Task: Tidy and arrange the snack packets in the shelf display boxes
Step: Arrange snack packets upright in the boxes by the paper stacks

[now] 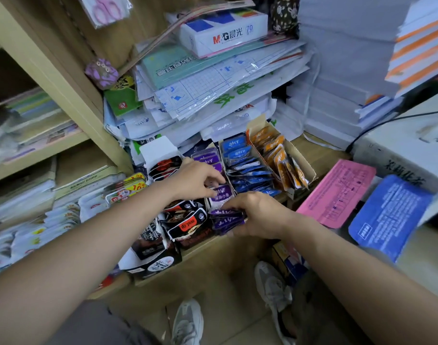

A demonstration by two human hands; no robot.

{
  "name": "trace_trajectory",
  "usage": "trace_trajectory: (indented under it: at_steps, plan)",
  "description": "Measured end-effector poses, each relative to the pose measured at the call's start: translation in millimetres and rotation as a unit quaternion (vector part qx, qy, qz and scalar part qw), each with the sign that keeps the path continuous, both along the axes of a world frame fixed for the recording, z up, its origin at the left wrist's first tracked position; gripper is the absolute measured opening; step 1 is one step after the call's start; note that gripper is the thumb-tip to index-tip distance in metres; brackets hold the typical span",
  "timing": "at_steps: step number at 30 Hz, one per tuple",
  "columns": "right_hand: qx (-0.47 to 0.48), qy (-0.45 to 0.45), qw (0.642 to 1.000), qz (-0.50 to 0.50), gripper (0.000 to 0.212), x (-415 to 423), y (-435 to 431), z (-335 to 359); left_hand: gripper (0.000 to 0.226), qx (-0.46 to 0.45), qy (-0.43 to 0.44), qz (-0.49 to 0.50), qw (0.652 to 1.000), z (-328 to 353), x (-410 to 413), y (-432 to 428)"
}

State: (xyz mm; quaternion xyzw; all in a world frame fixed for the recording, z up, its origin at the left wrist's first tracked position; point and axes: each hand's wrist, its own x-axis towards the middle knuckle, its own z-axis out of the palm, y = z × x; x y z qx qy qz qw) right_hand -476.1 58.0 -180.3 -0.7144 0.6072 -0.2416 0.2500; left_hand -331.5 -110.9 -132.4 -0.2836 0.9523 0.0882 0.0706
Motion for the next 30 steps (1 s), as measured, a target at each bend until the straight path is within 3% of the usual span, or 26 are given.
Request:
trace_trajectory:
  at_steps: [8,12,16,20,27,30]
  plan:
    - [-0.014,-0.012,1.0,-0.005,0.062,1.6,7.6,-1.6,0.075,-0.058,-0.2,-0.01,0.978,-8.9,-9.4,-8.1]
    - [-0.017,-0.009,1.0,-0.008,0.06,5.4,12.1,-2.7,0.075,-0.06,-0.274,0.007,0.96,0.4,-20.8,3.1]
    - [-0.041,0.048,0.997,-0.034,0.058,12.4,28.8,-7.0,0.063,-0.078,-0.332,0.005,0.94,7.1,-27.5,15.6]
    - [-0.058,0.067,0.994,-0.063,0.054,25.2,48.9,-11.1,0.051,-0.085,-0.326,-0.033,0.941,7.7,-21.6,21.5]
    - [-0.041,-0.049,0.994,-0.091,0.056,40.2,77.7,-19.5,0.046,-0.055,-0.215,-0.039,0.974,3.5,-9.4,35.9]
    - [-0.035,-0.051,0.993,-0.103,0.056,41.1,79.5,-20.5,0.046,-0.074,-0.241,-0.048,0.967,-0.6,-8.8,41.8]
